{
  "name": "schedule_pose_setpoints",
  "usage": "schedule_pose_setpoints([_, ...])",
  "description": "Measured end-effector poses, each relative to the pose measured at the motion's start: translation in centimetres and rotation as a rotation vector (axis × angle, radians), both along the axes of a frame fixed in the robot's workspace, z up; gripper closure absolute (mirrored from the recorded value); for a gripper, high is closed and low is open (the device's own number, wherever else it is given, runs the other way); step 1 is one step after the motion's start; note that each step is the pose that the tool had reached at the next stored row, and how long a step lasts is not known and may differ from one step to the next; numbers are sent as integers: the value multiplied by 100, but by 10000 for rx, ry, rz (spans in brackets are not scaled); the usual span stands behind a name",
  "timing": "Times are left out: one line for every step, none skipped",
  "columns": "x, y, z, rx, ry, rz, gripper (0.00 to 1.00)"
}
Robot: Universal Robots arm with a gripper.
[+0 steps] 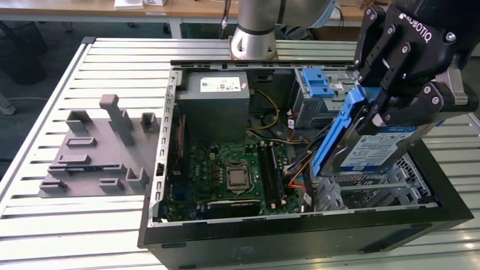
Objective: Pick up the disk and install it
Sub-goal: 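Insert the disk into the insertion slot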
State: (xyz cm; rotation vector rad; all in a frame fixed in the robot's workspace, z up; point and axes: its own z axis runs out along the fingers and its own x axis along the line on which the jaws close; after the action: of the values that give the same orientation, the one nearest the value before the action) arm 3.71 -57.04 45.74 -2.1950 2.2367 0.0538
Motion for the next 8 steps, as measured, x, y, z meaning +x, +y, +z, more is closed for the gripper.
schedule_pose_setpoints([11,-2,-5,2,0,0,64])
schedule_pose_setpoints([24,-3,-9,1,0,-1,64])
schedule_pose_setpoints([37,-3,-13,1,0,-1,64])
schedule_pose_setpoints([53,-3,-18,0,0,0,64])
schedule_pose_setpoints([66,-4,-23,0,0,0,64])
schedule_pose_setpoints([78,-4,-29,0,0,0,64])
schedule_pose_setpoints([89,-4,-35,0,0,0,64])
schedule_pose_setpoints([101,-4,-42,0,0,-1,64])
